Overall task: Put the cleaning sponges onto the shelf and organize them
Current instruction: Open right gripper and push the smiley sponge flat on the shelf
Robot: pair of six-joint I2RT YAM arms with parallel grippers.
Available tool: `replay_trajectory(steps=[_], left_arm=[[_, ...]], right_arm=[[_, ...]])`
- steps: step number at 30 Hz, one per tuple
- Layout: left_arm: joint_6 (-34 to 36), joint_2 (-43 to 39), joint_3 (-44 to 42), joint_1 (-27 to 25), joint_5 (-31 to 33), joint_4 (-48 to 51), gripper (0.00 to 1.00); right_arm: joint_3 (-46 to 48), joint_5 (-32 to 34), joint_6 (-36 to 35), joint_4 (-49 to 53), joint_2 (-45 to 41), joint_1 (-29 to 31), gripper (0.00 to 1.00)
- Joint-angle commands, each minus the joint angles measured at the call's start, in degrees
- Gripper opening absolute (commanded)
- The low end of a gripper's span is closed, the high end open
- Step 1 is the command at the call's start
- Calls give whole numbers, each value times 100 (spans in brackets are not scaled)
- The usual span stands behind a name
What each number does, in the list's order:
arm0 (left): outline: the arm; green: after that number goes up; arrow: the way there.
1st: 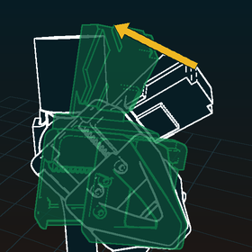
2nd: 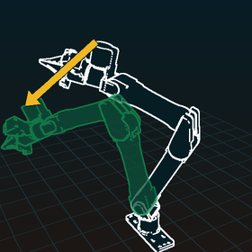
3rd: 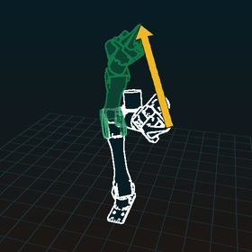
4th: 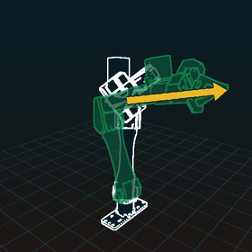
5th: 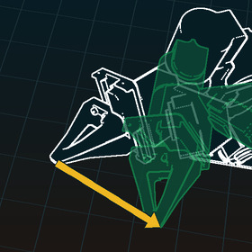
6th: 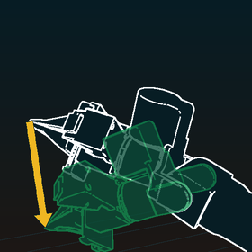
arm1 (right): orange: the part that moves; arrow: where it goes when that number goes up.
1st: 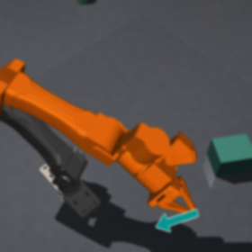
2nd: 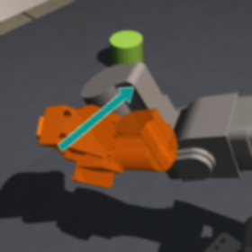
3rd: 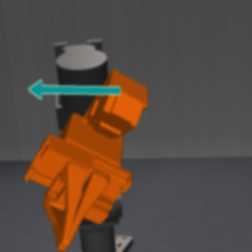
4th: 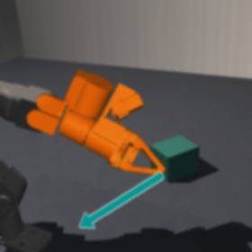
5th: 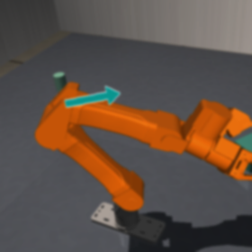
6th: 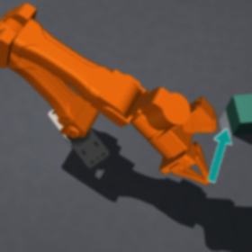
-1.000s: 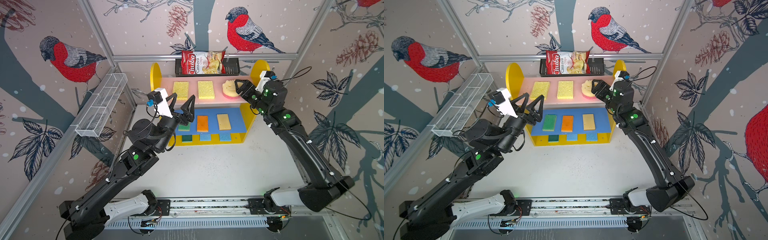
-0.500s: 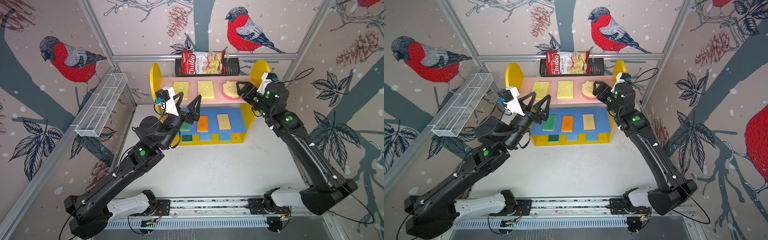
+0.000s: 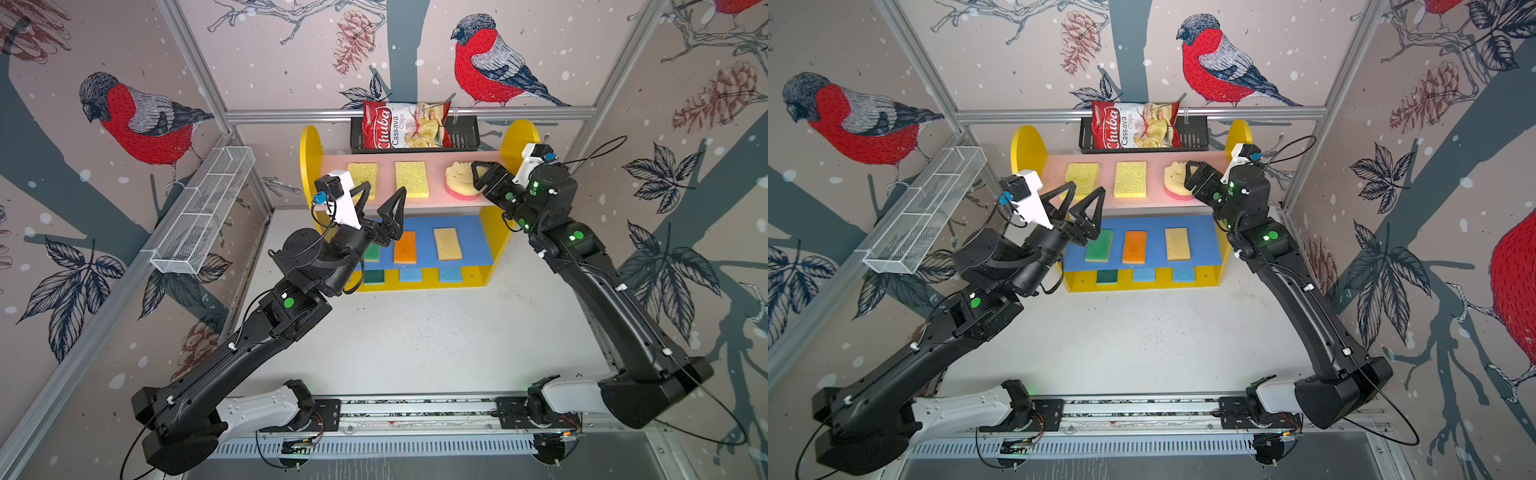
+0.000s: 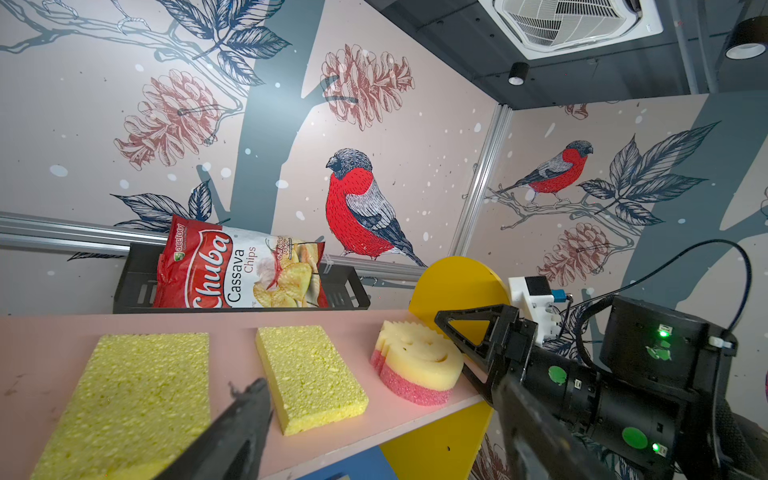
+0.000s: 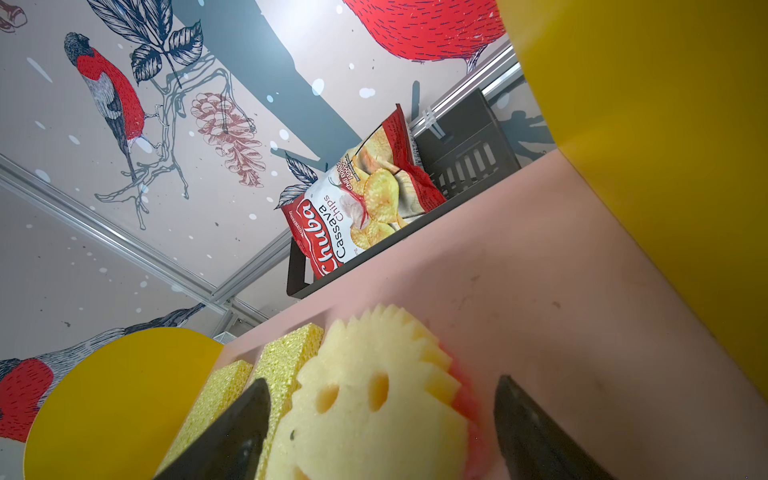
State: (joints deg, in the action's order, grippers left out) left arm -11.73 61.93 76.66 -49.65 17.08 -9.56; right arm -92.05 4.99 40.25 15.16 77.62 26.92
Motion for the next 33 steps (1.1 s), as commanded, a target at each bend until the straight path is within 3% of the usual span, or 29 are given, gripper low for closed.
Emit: replay_trajectory(steps=[1, 9, 14, 16, 19, 21, 33], left_arm=[[35, -30, 117, -1, 25, -48, 84], [10, -357, -157, -1, 592, 206, 84], [-145, -639, -479, 5, 960, 470, 84], [-191, -730, -543, 7, 1088, 576, 84], [-234, -805, -590, -1, 1235, 684, 84], [-259, -814, -579, -1, 1247, 719, 84], [-344, -625, -503, 5, 1153, 781, 84]], right_arm=[[113, 23, -70, 400, -166, -9, 85], [789, -139, -61, 278, -1049, 64, 83], [1243, -399, -248, 13, -1466, 282, 64], [1284, -364, -419, 52, -1487, 472, 48], [1271, -266, -648, 160, -1439, 691, 13], [1260, -235, -756, 226, -1405, 790, 0], [1085, -403, -1082, 541, -1076, 1035, 0]])
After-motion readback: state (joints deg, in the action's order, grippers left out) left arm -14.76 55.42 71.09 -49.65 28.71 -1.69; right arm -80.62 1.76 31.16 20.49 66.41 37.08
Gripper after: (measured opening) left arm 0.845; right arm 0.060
